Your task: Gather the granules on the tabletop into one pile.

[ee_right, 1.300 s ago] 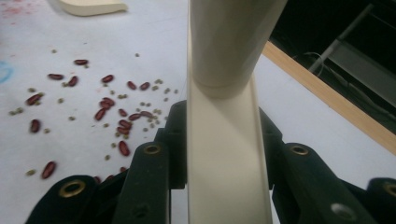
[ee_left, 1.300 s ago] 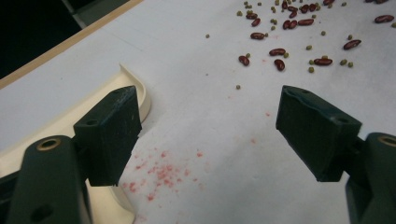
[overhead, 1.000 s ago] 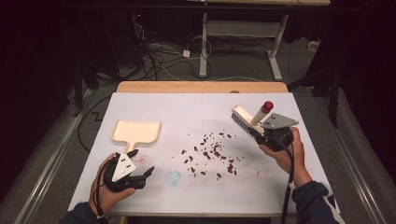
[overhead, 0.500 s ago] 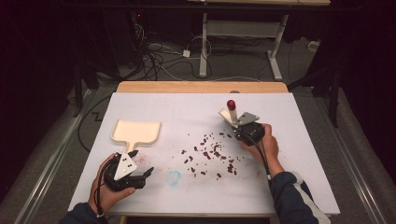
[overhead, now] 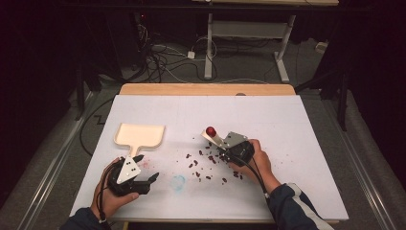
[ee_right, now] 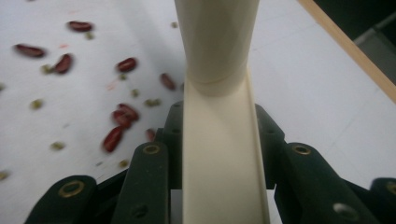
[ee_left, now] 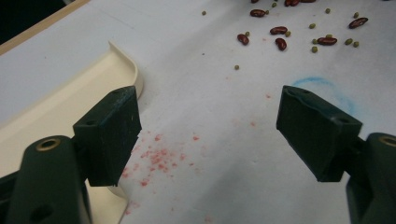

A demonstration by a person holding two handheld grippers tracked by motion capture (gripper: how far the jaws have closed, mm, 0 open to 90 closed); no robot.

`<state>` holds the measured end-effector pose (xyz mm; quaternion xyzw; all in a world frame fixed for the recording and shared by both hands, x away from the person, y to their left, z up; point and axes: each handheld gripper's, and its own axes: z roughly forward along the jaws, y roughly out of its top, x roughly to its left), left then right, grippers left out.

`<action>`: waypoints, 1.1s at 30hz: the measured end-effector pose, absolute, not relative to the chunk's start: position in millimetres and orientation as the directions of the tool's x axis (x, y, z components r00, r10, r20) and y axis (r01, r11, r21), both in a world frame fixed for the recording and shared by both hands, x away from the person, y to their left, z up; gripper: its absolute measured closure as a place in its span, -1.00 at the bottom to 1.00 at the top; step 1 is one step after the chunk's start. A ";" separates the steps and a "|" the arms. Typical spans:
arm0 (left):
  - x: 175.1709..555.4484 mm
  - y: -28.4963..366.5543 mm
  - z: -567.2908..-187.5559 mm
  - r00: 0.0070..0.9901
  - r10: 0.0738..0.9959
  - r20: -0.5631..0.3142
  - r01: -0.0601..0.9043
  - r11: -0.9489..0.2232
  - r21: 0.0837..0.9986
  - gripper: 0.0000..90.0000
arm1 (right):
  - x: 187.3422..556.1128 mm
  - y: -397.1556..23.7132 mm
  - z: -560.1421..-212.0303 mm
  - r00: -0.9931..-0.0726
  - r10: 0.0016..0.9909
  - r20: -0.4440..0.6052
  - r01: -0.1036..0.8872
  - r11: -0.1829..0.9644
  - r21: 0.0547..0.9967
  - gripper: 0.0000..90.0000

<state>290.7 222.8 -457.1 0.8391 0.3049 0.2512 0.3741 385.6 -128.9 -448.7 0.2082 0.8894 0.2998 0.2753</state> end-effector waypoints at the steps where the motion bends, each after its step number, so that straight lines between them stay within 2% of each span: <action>1: 289.9 222.5 -457.1 0.693 0.695 0.194 0.320 -0.537 0.780 -0.54 | 385.6 -128.9 -448.7 -0.762 0.535 -0.365 0.205 0.734 0.648 0.48; 9: 291.0 222.6 -456.8 0.698 0.690 0.191 0.320 -0.539 0.779 -0.54 | 370.0 -135.0 -434.1 -0.797 0.488 -0.355 0.151 0.731 0.666 0.50; 13: 291.7 222.7 -456.6 0.696 0.689 0.201 0.311 -0.543 0.780 -0.54 | 369.5 -138.5 -428.6 -0.784 0.499 -0.369 0.147 0.727 0.670 0.50; 17: 292.0 223.1 -456.5 0.691 0.694 0.203 0.313 -0.541 0.781 -0.54 | 365.5 -146.6 -412.4 -0.765 0.531 -0.364 0.138 0.688 0.713 0.50; 20: 291.3 223.8 -456.1 0.686 0.700 0.197 0.322 -0.535 0.781 -0.54 | 352.5 -152.3 -392.7 -0.784 0.549 -0.289 0.134 0.605 0.785 0.50; 25: 291.1 228.2 -452.8 0.664 0.718 0.211 0.310 -0.520 0.796 -0.55 | 333.6 -147.6 -384.1 -0.831 0.519 -0.200 0.138 0.540 0.830 0.50; 27: 291.0 231.6 -451.1 0.648 0.732 0.210 0.311 -0.506 0.804 -0.56 | 320.5 -135.3 -387.6 -0.870 0.482 -0.107 0.168 0.493 0.854 0.50; 28: 291.1 233.4 -450.2 0.640 0.740 0.206 0.313 -0.496 0.810 -0.56 | 320.5 -135.3 -387.6 -0.870 0.482 -0.107 0.168 0.493 0.854 0.50; 29: 290.6 235.0 -449.4 0.629 0.751 0.200 0.323 -0.486 0.812 -0.56 | 313.4 -123.9 -395.3 -0.890 0.456 -0.030 0.205 0.457 0.866 0.50; 31: 291.2 238.8 -447.8 0.613 0.767 0.192 0.326 -0.466 0.823 -0.56 | 310.0 -117.4 -399.7 -0.895 0.447 -0.005 0.222 0.454 0.863 0.50; 33: 292.0 242.0 -447.6 0.602 0.777 0.183 0.334 -0.454 0.826 -0.56 | 301.6 -97.6 -415.5 -0.910 0.407 0.081 0.274 0.441 0.855 0.50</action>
